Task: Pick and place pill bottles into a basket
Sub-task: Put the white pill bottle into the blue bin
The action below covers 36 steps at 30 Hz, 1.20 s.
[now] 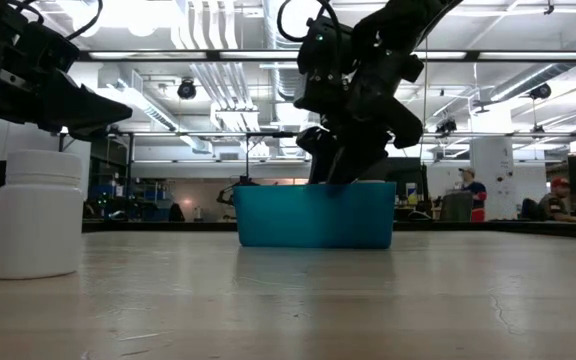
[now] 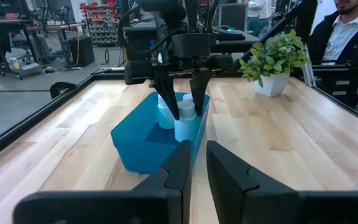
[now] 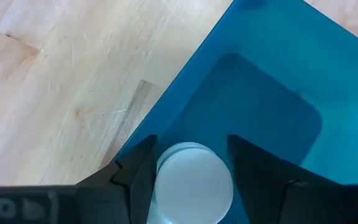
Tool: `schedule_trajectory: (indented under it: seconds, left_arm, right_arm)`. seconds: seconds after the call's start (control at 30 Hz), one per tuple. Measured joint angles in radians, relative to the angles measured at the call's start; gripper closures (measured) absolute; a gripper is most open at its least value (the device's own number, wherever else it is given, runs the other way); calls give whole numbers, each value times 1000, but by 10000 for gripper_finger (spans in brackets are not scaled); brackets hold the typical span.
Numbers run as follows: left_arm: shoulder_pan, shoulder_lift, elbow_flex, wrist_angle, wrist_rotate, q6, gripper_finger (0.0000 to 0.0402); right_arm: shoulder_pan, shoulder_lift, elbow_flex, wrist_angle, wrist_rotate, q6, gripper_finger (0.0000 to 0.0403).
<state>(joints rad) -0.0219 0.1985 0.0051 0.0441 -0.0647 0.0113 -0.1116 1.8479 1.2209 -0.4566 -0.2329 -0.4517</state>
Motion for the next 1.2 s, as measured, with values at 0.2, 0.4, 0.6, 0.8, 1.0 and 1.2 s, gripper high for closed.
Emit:
schedule_trajectory:
  seconds: [0.2,0.4,0.6,0.8,1.0,1.2]
  left_arm:
    - [0,-3,0,0,0,0,369]
    - [0,-3,0,0,0,-4,369]
    - [0,-3,0,0,0,-5,369]
    - [0,-3,0,1,0,-5,369]
    - [0,-3,8,5,0,-7,369]
    - [0,-4,10,33,17,-49,369]
  right_arm:
    - [0,-5,27,-17,0,-1,220]
    - [0,-7,76,-68,0,-4,220]
    - [1,-7,131,-126,-1,-18,220]
    - [23,-23,166,-121,-5,-42,220]
    - [51,-33,178,-88,-15,-19,220]
    - [92,-33,153,59,-77,6,220]
